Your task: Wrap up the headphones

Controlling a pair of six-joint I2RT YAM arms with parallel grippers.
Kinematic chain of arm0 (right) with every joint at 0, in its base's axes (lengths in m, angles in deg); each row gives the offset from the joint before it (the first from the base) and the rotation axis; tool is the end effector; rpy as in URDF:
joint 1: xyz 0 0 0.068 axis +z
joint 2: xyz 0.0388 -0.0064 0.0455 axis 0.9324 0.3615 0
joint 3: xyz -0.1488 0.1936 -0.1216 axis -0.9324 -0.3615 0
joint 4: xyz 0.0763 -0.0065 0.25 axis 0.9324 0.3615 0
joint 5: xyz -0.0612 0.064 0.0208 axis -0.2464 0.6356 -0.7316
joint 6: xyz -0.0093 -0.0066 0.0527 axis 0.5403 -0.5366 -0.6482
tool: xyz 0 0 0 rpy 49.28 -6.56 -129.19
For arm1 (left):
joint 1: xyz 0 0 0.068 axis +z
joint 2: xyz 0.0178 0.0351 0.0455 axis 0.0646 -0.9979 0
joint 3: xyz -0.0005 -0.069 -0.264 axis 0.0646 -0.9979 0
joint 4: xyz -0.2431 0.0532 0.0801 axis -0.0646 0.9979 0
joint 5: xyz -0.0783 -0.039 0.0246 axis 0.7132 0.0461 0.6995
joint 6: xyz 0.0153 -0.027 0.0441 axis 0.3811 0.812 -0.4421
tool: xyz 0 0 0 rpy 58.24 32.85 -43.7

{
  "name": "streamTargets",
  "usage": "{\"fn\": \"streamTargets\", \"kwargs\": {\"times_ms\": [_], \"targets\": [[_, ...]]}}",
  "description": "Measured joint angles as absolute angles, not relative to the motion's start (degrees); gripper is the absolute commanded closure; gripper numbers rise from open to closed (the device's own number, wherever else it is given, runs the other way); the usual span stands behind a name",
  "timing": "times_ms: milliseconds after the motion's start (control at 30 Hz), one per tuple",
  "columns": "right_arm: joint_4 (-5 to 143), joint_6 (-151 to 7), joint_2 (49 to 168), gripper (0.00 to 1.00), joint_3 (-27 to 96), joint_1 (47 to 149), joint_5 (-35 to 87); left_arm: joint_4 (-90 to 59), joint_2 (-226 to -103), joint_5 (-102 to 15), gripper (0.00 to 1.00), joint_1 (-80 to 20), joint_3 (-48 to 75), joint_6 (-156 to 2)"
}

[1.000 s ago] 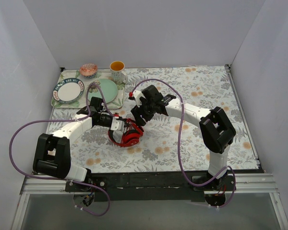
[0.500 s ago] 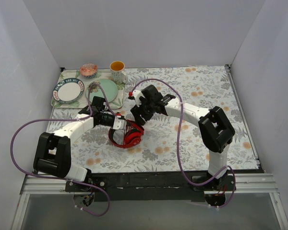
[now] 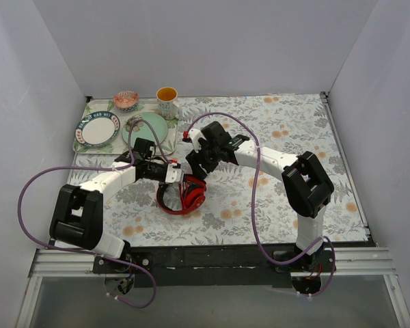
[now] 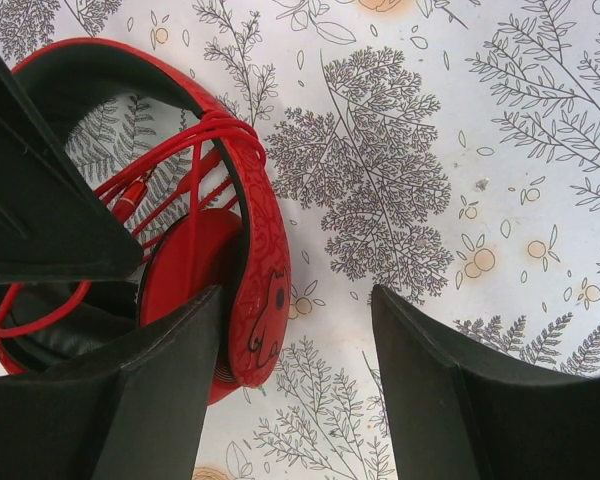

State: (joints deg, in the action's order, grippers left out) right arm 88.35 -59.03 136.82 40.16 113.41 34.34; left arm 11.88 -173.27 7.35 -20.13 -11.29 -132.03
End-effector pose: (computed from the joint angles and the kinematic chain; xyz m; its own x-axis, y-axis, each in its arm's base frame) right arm 0.2953 0.3052 0.2197 -0.4380 -0.5786 -0.6880 -0.8604 0.4916 0.1344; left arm 0.2496 -0.1054 0.1958 -0.2479 0.4417 -0.8622 0.9687 0.1021 -0.2263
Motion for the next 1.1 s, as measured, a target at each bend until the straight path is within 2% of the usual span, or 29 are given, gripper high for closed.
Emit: {"fn": "streamTargets", "kwargs": {"times_ms": [400, 800, 1100], "targets": [[88.4, -59.0, 136.8, 0.32, 40.2, 113.4, 34.3, 11.7, -170.8, 0.0, 1.00, -20.2, -12.2, -124.4], [88.5, -59.0, 136.8, 0.32, 40.2, 113.4, 34.3, 11.5, -169.0, 3.5, 1.00, -20.4, -12.2, -121.0], [88.5, -58.9, 137.1, 0.32, 40.6, 113.4, 34.3, 13.3, -169.2, -2.2, 1.00, -21.4, -10.2, -120.1]]}}
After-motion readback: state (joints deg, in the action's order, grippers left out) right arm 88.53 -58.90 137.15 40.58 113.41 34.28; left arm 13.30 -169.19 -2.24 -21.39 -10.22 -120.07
